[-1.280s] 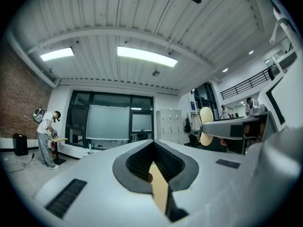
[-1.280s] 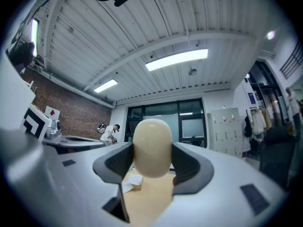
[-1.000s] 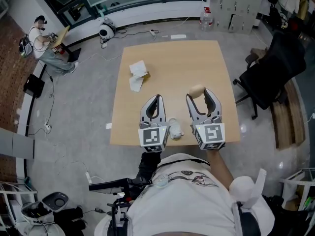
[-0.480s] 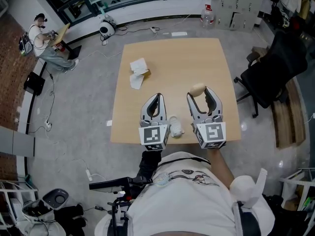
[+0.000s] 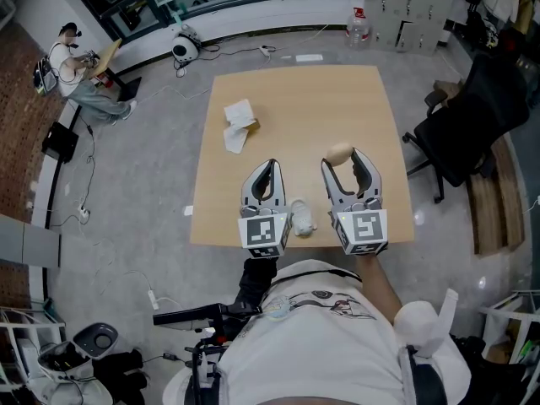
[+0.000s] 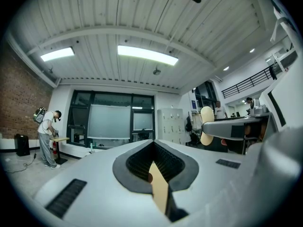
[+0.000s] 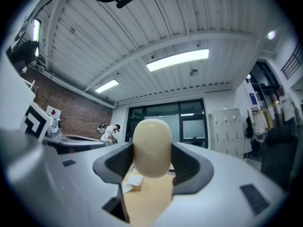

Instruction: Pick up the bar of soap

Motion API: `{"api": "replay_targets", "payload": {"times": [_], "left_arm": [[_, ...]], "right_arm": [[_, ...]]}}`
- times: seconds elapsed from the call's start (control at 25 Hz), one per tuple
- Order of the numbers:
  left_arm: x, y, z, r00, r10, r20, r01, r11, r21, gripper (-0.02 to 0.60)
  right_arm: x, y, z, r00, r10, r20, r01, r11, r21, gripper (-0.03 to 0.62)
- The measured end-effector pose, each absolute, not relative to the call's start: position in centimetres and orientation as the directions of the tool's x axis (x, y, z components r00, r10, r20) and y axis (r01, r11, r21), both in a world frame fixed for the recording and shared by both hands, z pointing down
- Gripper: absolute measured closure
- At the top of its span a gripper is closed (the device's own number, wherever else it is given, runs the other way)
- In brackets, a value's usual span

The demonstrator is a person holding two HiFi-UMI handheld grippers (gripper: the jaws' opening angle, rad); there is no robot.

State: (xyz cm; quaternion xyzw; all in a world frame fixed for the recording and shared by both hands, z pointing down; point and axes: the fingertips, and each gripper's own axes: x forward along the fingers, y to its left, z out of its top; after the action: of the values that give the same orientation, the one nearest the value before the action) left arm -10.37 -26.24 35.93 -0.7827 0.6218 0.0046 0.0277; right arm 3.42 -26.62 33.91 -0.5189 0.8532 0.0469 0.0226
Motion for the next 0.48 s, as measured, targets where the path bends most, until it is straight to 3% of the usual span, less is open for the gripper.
{"api": "replay_targets", "payload": {"times": [0.48], "left_arm": [[-10.19,-26.23,36.26,0.221,-0.974,-0.038,-0.975,-0.22,-0.033,0.58]], "right_arm": [[3.59,-26.59,34.19,-0.461,-0.883,-0.084,-0.887,0.457,0.064,0.345]]}}
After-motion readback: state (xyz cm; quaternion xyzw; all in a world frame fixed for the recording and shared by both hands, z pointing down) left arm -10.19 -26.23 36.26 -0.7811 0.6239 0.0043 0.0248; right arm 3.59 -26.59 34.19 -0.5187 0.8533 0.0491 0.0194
